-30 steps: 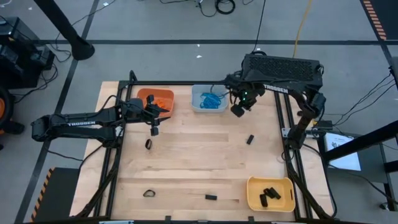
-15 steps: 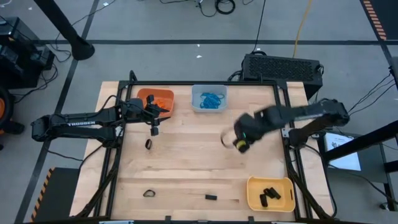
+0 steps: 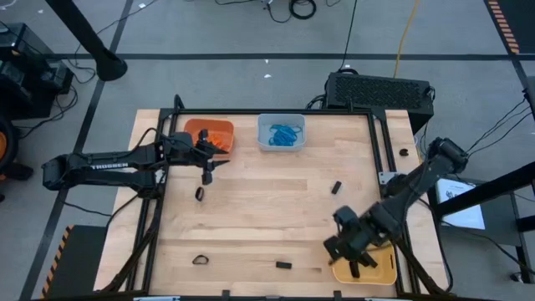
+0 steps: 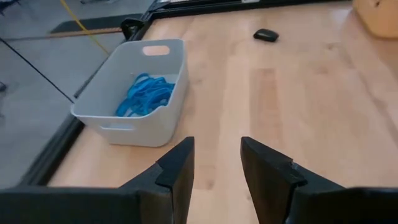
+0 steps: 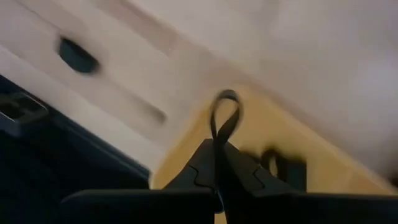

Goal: Sort rubber bands into baskets
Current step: Put the black rubberband into the yellow bin

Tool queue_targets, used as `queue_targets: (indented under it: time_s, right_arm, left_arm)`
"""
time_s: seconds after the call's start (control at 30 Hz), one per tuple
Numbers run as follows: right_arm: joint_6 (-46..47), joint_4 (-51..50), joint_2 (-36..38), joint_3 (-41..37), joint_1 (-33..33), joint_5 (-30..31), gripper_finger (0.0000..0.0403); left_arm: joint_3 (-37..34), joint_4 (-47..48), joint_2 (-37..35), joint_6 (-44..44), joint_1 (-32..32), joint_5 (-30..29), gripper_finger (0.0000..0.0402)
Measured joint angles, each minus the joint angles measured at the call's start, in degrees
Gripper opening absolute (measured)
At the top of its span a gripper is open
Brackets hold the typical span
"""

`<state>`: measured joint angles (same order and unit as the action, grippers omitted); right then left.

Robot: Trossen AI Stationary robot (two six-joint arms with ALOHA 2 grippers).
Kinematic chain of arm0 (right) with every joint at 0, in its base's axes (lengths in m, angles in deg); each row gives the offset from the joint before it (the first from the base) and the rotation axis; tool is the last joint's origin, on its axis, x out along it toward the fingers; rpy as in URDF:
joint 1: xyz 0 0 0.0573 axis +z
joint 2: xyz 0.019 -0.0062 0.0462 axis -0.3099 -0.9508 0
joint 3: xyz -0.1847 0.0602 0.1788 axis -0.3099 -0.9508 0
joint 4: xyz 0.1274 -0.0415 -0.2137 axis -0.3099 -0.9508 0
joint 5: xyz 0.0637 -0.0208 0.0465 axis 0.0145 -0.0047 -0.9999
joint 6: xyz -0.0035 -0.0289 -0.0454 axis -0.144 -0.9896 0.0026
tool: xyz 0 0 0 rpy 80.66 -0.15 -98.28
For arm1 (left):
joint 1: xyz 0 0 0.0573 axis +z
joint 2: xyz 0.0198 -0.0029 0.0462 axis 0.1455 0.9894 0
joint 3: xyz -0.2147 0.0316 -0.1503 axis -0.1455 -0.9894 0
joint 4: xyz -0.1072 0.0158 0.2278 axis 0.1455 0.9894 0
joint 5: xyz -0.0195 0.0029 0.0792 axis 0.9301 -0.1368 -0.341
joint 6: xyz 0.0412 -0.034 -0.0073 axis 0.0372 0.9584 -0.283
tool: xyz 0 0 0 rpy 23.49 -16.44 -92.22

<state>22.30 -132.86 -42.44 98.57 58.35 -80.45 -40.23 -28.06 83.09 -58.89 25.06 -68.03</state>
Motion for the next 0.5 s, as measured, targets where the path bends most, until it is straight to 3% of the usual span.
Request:
queue_targets:
  time_s: [0.17, 0.3, 0.4, 0.5]
  right_arm:
    - [6.96, -4.13, -1.01, -0.01, 5.82, -1.56, 0.0]
    - [6.85, -5.25, -1.09, -0.49, 8.48, -0.99, 0.0]
    - [6.34, -4.75, -1.09, -2.3, 9.88, -1.0, 0.0]
    - [5.96, -2.54, -1.09, -5.06, 10.98, -1.05, 0.0001]
  left_arm:
    - [0.0, -0.02, 0.0, 5.48, -2.8, 3.65, 0.0138]
    - [0.0, -0.02, 0.0, 8.84, -8.92, 4.97, 0.0138]
    - [0.0, -0.02, 0.0, 12.17, -14.3, 4.37, 0.0138]
    - [0.0, -0.02, 0.0, 16.04, -19.76, 0.15, 0.0138]
